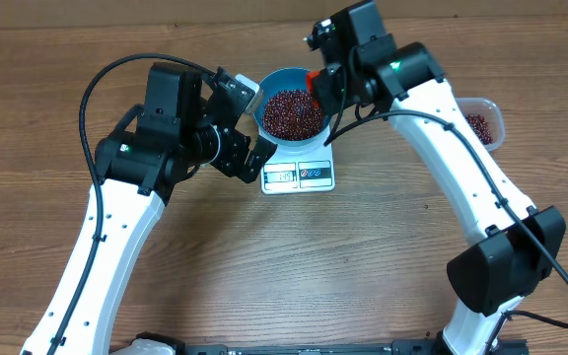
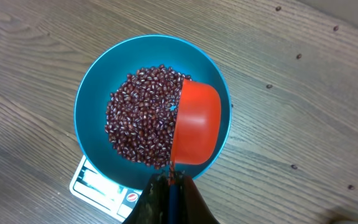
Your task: Scoop item into bowl and weigh 150g on scale
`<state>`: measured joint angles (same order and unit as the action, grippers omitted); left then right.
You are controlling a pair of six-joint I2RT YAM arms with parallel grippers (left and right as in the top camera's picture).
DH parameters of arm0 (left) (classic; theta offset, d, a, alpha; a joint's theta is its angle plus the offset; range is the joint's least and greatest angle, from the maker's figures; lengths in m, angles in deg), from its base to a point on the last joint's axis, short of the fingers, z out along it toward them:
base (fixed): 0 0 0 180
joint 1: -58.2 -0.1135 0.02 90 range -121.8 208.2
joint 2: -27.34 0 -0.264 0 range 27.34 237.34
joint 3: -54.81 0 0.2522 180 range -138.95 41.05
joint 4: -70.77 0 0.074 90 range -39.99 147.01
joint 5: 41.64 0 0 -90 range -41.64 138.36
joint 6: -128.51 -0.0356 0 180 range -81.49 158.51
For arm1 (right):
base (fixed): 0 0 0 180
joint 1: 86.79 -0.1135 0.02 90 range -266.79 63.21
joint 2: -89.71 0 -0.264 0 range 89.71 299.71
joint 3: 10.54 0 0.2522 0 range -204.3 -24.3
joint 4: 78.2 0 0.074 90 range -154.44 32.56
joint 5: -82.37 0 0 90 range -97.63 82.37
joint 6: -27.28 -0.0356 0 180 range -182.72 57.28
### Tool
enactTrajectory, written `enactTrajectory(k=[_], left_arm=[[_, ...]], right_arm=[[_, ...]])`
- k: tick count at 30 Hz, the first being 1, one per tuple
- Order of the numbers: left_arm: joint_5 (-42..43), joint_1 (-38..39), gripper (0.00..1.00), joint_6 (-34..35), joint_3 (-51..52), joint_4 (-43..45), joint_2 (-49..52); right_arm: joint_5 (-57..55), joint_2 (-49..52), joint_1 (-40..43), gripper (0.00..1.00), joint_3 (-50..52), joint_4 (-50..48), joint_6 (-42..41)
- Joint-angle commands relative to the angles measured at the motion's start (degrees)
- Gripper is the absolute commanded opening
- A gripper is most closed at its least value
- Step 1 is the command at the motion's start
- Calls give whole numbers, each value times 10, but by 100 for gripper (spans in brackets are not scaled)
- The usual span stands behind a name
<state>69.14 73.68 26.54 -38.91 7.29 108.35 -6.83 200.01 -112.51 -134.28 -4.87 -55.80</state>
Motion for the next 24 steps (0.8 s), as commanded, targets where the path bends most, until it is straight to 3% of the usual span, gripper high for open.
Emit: enactTrajectory(k=[1,11,24], left_arm=[[-4,-1,100,8,-13,2,-4],[-4,-1,100,8,-13,2,-4],[-4,-1,99,8,-13,2,-4]], right_arm=[[-42,-23,-12,4,-19,-7,26],[-31,-23,-13,4,-19,-15,56],[190,-23,51,4,-19,2,21]])
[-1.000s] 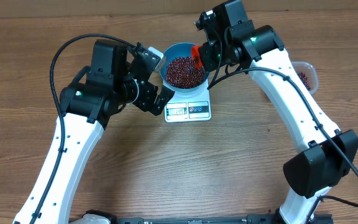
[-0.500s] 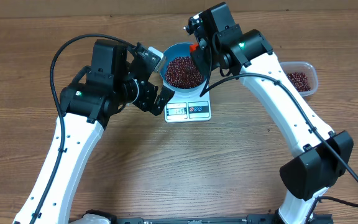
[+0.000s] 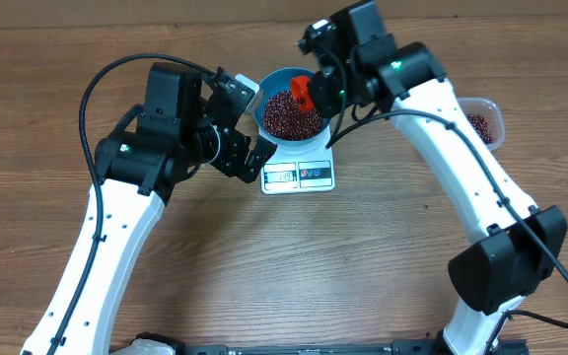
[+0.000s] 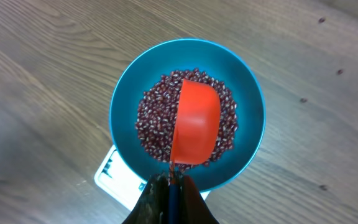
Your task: Scoop item into bowl and weigh 150g on scale
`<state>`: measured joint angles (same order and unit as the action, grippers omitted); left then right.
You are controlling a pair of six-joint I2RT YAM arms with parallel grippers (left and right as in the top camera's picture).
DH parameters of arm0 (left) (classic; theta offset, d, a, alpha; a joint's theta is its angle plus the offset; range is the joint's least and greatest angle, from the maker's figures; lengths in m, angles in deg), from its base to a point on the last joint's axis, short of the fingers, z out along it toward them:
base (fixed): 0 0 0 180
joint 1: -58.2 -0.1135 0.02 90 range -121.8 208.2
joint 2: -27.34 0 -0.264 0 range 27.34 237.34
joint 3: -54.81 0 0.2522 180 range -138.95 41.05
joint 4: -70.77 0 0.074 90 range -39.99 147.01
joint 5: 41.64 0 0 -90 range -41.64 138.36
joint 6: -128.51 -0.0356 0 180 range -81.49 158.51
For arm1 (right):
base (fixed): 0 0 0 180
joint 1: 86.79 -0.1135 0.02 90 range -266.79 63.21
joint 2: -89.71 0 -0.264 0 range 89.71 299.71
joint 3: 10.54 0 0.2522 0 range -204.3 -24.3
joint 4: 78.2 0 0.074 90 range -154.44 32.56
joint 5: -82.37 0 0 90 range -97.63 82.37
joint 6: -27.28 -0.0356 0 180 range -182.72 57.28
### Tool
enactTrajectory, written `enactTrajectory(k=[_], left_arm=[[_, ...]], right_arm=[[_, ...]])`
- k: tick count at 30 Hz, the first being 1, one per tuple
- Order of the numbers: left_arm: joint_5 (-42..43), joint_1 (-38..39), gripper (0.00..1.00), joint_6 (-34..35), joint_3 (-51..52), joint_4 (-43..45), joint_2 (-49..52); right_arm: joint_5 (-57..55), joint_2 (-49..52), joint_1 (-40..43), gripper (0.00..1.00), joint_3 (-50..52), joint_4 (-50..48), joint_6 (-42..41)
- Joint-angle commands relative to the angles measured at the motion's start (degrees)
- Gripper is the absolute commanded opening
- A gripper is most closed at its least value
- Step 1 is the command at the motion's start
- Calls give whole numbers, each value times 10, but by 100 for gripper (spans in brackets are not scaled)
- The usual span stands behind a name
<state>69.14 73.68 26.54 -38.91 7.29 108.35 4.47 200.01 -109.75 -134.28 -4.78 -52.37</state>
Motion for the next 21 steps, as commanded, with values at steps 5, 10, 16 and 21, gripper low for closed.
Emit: enactTrajectory(k=[5,10,16,21], left_arm=[[-4,-1,100,8,-13,2,-4],[-4,-1,100,8,-13,2,-4],[-4,-1,99,8,-13,2,-4],[-4,-1,99,8,-13,2,-4]], right_arm=[[175,-23,71,4,-19,9,-13],[266,-23,119,4,-19,14,-13],[322,-23,163,4,-19,21,-13],[323,-25,183,4,-19,34,-13]])
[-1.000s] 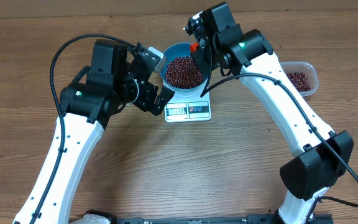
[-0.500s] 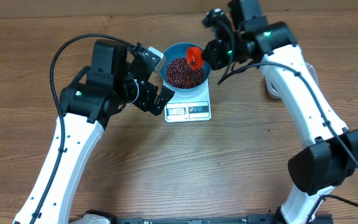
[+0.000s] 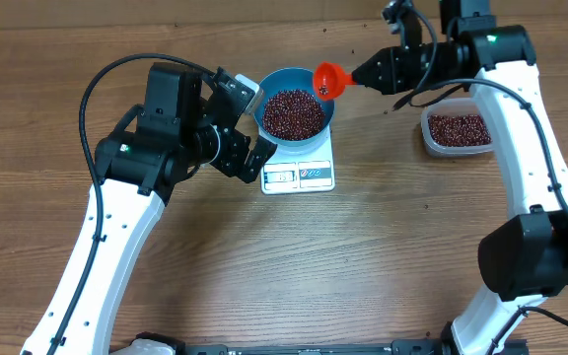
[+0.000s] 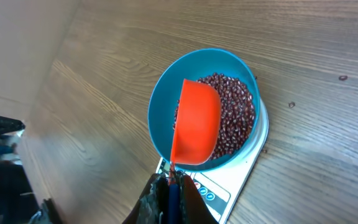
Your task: Scoop item into bowl and weigh 150g on scale
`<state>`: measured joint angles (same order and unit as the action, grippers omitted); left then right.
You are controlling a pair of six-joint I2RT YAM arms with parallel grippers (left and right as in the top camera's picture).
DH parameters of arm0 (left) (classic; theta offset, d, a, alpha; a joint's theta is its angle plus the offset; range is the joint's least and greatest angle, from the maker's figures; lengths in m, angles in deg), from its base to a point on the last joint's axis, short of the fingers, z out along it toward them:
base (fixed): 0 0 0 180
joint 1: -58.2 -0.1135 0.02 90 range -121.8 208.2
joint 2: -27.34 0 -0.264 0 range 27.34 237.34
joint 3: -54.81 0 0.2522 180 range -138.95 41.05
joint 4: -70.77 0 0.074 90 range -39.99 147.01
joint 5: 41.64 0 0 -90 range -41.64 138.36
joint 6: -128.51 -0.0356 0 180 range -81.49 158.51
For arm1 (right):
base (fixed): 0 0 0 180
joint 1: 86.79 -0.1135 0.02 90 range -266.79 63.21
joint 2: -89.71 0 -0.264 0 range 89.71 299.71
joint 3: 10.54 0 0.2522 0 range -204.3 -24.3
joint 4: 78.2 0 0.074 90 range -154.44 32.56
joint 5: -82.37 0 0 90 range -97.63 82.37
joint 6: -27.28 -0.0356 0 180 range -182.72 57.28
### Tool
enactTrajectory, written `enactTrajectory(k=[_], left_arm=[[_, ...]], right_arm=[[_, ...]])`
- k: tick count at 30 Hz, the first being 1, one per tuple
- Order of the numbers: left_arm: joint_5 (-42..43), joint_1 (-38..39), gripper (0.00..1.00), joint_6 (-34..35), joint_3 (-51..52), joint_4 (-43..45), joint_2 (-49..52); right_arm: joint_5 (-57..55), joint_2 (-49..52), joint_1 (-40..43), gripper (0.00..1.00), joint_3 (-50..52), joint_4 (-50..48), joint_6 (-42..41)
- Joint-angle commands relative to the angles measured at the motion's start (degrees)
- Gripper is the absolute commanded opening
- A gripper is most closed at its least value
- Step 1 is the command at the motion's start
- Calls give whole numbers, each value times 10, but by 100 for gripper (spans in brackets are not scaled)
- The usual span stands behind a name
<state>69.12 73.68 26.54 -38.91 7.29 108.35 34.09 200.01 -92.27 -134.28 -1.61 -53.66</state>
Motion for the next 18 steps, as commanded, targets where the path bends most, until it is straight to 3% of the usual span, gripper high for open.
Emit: enactTrajectory(k=[1,18], left_arm=[[-4,-1,100,8,-13,2,-4],[-4,-1,100,8,-13,2,-4]], right_arm=[[30,-26,11,4,-19,4,3],[5,-49,15,4,-18,10,2]])
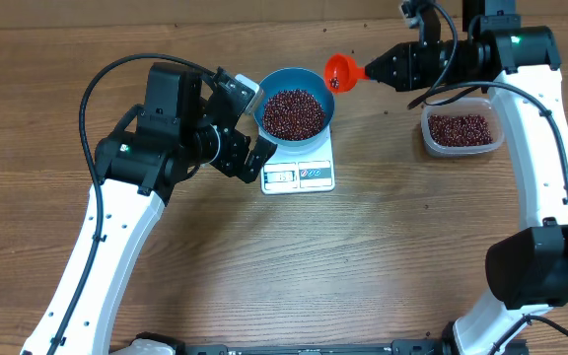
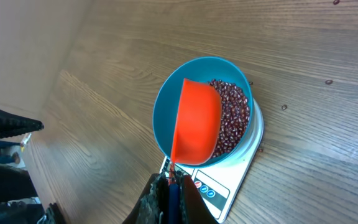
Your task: Scoop item into bowl and weigh 150g on scale
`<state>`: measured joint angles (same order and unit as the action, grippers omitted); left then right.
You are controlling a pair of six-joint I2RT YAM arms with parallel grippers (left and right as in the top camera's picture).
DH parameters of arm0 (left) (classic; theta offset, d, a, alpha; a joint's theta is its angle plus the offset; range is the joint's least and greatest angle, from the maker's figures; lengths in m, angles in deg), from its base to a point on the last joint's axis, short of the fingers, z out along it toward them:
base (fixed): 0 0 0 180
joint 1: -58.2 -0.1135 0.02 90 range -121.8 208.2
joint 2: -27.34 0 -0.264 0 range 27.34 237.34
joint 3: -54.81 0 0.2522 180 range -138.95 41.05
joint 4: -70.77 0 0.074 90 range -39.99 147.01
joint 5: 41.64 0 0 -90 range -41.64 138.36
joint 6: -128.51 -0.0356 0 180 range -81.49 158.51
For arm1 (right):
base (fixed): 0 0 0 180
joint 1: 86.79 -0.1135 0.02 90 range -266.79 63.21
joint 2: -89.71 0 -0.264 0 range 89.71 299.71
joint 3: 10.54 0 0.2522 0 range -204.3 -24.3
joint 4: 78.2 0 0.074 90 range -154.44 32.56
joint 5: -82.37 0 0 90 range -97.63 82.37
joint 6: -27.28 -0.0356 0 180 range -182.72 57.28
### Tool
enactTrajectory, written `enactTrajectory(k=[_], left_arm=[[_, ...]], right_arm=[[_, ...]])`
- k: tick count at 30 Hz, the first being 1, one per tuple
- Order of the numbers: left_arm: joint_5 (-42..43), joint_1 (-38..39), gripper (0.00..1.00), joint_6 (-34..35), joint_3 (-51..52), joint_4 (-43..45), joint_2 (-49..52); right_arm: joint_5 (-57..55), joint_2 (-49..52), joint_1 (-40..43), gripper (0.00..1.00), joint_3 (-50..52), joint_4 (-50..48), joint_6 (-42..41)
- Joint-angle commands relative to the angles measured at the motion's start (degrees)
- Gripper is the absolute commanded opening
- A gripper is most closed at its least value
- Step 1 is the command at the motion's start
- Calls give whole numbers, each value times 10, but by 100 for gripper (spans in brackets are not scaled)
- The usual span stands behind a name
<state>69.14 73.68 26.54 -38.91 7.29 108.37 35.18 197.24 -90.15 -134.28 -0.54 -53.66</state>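
Observation:
A blue bowl [image 1: 294, 110] heaped with dark red beans [image 1: 294, 113] stands on the white scale [image 1: 300, 174] at the table's middle back; in the right wrist view the bowl [image 2: 166, 112] shows partly behind the scoop. My right gripper [image 1: 378, 69] is shut on the handle of the orange scoop [image 1: 342, 72], which hangs in the air to the right of the bowl with a few beans in it; the wrist view shows its orange back [image 2: 196, 123]. My left gripper [image 1: 256, 158] sits beside the scale's left edge; its jaws are hard to read.
A clear tub [image 1: 460, 130] of red beans stands at the right under my right arm. Loose beans [image 2: 284, 107] lie scattered on the wood near the scale.
My right gripper with the scoop has moved a little further right and back, away from the bowl. The bowl, scale and left arm have not moved.
The scoop was tipped over the bowl's right side, then over its middle, above the beans. Then my right arm had swung away right, uncovering the tub, with the scoop at the bowl's right rim. Now the scoop hangs clear of the bowl.

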Motion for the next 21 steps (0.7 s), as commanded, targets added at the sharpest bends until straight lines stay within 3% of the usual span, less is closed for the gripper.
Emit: enactTrajectory(k=[1,6,13,17,21], left_arm=[[-4,-1,100,8,-13,2,-4],[-4,-1,99,8,-13,2,-4],[-4,-1,99,8,-13,2,-4],[-4,-1,99,8,-13,2,-4],[-4,-1,99,8,-13,2,-4]], right_arm=[[-3,-21,-5,4,-19,0,2],[45,-32,41,4,-19,9,2],[28,-59,154,4,-19,56,4],[-64,-61,210,4,-19,86,-18],[-242,-60,215,4,-17,113,-66]])
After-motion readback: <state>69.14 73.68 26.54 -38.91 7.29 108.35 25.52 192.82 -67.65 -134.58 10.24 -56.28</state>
